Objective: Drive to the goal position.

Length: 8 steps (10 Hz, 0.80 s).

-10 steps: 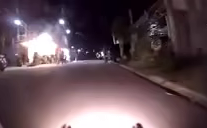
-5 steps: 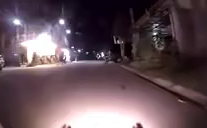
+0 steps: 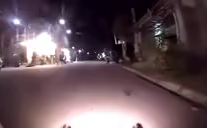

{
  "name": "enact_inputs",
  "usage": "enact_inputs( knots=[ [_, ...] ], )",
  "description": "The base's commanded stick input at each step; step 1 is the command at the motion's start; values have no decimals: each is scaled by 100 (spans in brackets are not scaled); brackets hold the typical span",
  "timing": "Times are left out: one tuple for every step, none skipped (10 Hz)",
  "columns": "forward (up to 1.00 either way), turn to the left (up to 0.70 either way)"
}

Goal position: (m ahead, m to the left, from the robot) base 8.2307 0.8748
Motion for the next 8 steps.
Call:
enact_inputs(
  knots=[
    [60, -15],
    [60, -15],
    [60, -15],
    [60, -15],
    [60, -3],
    [60, 0],
    [60, 0],
    [60, 0]
  ],
)
